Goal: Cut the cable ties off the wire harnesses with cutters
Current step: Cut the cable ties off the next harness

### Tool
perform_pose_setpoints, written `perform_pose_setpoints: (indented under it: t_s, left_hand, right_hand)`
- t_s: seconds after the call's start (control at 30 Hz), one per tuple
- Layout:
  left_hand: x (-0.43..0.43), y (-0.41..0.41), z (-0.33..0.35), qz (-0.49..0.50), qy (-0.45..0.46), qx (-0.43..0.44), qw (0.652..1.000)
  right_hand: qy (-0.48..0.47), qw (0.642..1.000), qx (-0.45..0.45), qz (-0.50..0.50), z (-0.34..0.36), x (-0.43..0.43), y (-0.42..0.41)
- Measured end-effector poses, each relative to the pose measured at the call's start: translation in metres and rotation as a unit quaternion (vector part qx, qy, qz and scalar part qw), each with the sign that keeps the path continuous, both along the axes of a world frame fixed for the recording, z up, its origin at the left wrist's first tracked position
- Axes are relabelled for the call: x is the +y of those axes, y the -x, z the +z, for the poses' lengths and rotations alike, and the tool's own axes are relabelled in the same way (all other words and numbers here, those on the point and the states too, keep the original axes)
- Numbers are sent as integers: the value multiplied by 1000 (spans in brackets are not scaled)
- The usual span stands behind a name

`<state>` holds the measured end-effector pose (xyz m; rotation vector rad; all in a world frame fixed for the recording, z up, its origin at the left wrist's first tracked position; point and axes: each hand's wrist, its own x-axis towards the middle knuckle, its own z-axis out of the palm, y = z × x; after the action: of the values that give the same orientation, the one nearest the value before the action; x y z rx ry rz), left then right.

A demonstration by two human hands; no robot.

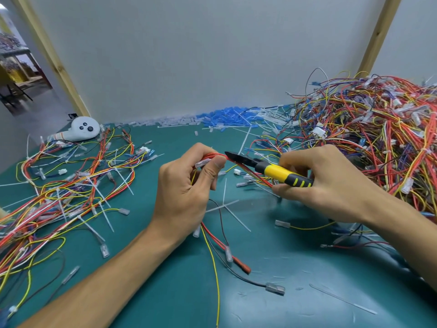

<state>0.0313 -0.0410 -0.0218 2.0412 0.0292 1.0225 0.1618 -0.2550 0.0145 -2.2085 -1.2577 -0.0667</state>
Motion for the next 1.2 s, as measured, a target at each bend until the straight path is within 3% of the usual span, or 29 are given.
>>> perform_pose_setpoints:
  t_s: [0.47,0.63,0.77,0.9,1.07,1.2]
  left_hand:
    - [1,1,0,2,0,-3,1000]
    - [0,0,0,3,-2,-5,1000]
    - [-1,0,1,0,-2,-4,1000]
    - [0,1,1,-1,-3,-9,1000]
    - [0,1,1,-1,-5,-4,1000]
    - [0,2,0,-4,-7,-4,1000]
  right_hand:
    - [-2,1000,-28,1,-3,1,-1]
    - [-25,999,13,16,-3,-1,-3]
    - [-9,1000,-24,6,-1,0,-2]
    - [-19,999,15,20,-3,-1,-2]
    - [21,998,-62,0,0,1,0]
    - [0,999,-30,17,-1,-2,-3]
